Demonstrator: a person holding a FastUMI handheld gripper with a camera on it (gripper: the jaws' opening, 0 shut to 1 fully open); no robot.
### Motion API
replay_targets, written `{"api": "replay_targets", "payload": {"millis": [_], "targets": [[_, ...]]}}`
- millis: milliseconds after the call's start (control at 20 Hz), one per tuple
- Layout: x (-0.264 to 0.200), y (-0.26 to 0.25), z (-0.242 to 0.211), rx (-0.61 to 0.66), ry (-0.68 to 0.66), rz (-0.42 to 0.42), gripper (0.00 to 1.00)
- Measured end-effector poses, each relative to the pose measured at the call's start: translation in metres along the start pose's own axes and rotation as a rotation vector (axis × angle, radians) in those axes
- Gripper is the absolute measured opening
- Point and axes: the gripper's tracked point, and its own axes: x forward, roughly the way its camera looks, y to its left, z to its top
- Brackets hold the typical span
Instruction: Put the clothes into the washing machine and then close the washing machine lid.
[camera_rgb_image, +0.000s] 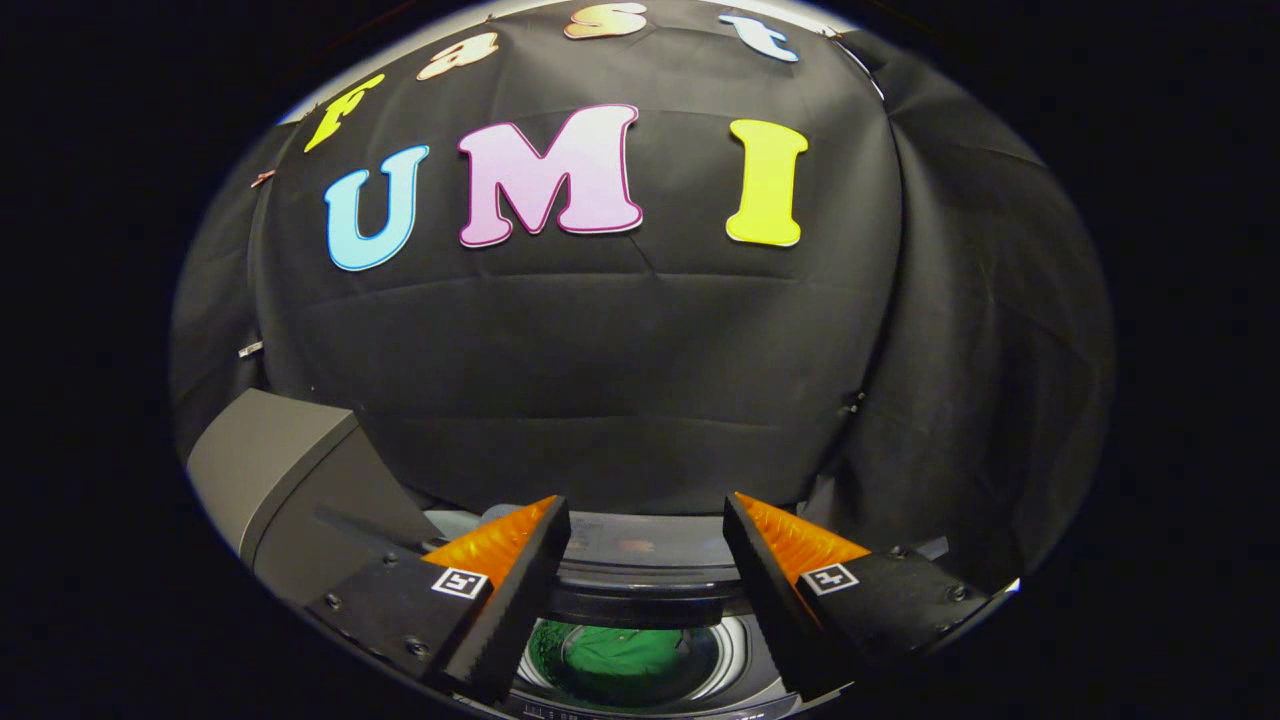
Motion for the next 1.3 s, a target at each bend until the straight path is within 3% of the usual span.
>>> {"api": "replay_targets", "payload": {"millis": [250,500,700,1000,1300], "targets": [[-0.021,0.009,-0.056,-0.064,0.125,0.010,0.97],[-0.047,0.029,-0.070,-0.004,0.100,0.018,0.98],[-0.078,0.038,-0.017,0.021,-0.063,-0.009,0.98],[-0.142,0.062,0.109,-0.023,-0.450,-0.007,0.97],[-0.180,0.108,0.128,-0.013,-0.541,0.053,0.97]]}}
